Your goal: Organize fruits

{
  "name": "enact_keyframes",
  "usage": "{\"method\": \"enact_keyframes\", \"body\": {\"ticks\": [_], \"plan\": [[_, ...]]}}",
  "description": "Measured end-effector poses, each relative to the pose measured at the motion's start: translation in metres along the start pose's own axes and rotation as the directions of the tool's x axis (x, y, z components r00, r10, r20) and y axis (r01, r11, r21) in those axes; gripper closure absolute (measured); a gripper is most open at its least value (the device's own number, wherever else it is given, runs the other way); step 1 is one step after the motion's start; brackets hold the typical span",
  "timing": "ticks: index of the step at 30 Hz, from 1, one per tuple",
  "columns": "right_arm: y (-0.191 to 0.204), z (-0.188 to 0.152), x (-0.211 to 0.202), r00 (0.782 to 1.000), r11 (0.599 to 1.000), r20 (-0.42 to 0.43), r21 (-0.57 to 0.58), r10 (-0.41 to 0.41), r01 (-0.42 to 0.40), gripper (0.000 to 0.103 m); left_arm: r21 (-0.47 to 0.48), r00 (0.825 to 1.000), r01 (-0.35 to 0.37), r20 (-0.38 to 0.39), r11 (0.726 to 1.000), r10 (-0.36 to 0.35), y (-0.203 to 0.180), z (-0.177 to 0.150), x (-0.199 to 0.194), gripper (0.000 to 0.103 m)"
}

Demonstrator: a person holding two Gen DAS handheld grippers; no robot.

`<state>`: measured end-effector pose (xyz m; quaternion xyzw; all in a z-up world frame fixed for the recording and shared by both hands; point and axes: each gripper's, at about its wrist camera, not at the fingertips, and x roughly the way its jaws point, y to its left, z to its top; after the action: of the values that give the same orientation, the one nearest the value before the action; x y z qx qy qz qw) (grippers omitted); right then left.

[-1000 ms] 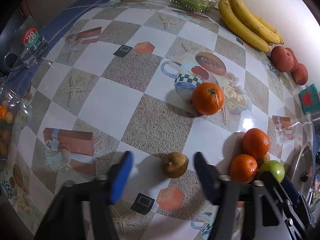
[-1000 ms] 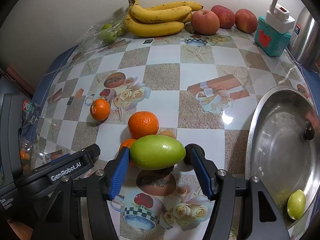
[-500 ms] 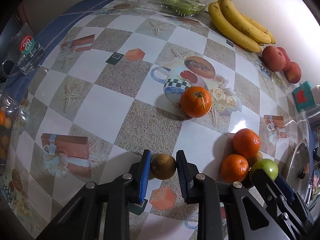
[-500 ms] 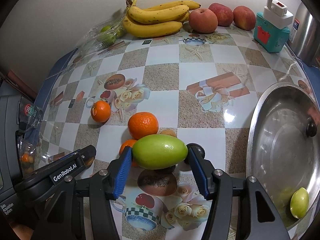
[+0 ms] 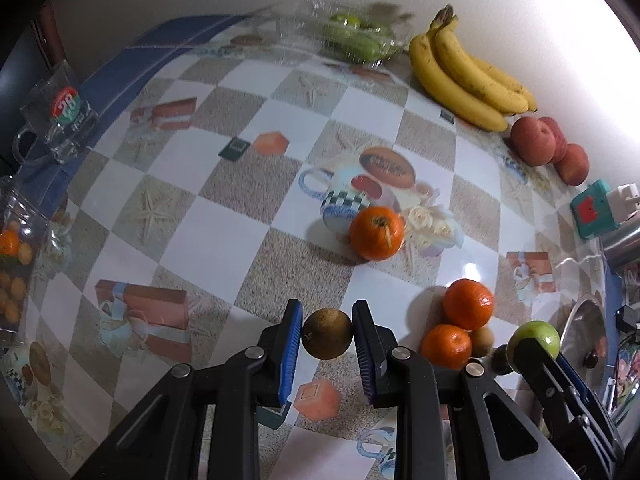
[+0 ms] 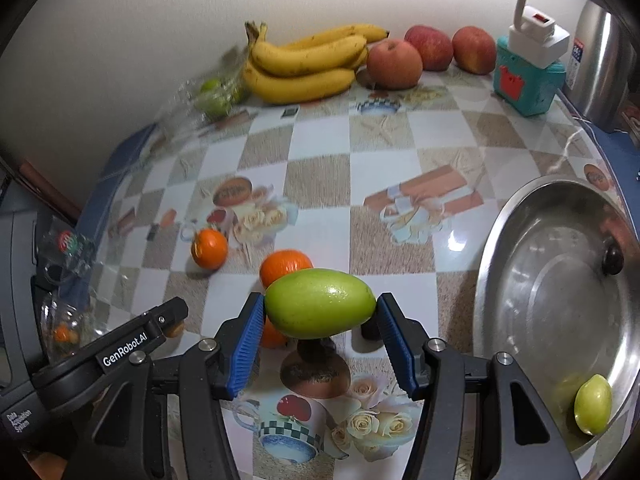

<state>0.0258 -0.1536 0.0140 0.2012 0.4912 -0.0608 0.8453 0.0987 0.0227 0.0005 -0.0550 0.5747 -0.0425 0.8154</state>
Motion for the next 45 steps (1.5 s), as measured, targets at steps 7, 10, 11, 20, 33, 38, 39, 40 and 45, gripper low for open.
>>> {"method": "enact_keyframes", "body": {"ticks": [7, 10, 11, 20, 33, 38, 39, 40, 45], "plan": [[-0.004, 0.004, -0.013, 0.999, 0.999, 0.034, 0.026, 0.020, -0.021, 0.044, 0.001, 0.998, 0.003, 0.069, 1.000, -0.003, -0.004, 0.004, -0.023, 0.075], [-0.006, 0.006, -0.020, 0.999, 0.999, 0.045, 0.034, 0.017, -0.018, 0.044, 0.008, 0.995, 0.015, 0.094, 1.000, -0.016, -0.007, 0.004, -0.033, 0.075], [-0.008, 0.006, -0.021, 0.999, 0.999, 0.046, 0.039, 0.013, -0.015, 0.044, 0.011, 0.995, 0.020, 0.102, 1.000, -0.021, -0.009, 0.004, -0.036, 0.075], [-0.039, 0.005, -0.023, 0.999, 0.990, 0.036, 0.140, -0.006, 0.001, 0.044, 0.030, 0.994, 0.065, 0.088, 0.997, -0.067, -0.030, 0.002, -0.034, 0.075], [-0.113, -0.009, -0.036, 0.990, 0.934, 0.029, 0.338, -0.135, 0.118, 0.044, 0.198, 0.979, 0.182, 0.059, 0.963, -0.197, -0.106, -0.026, -0.040, 0.075], [-0.138, -0.014, -0.046, 0.983, 0.898, 0.027, 0.412, -0.182, 0.155, 0.044, 0.290, 0.970, 0.218, 0.046, 0.932, -0.241, -0.135, -0.040, -0.045, 0.075], [-0.142, -0.016, -0.049, 0.979, 0.890, 0.028, 0.423, -0.202, 0.172, 0.044, 0.311, 0.967, 0.228, 0.038, 0.922, -0.252, -0.142, -0.045, -0.045, 0.075], [-0.147, -0.017, -0.053, 0.976, 0.882, 0.033, 0.436, -0.217, 0.181, 0.044, 0.323, 0.966, 0.231, 0.034, 0.918, -0.255, -0.146, -0.047, -0.045, 0.075], [-0.165, -0.020, -0.067, 0.965, 0.850, 0.060, 0.490, -0.254, 0.194, 0.044, 0.399, 0.955, 0.271, 0.001, 0.876, -0.296, -0.171, -0.063, -0.044, 0.075]]}}
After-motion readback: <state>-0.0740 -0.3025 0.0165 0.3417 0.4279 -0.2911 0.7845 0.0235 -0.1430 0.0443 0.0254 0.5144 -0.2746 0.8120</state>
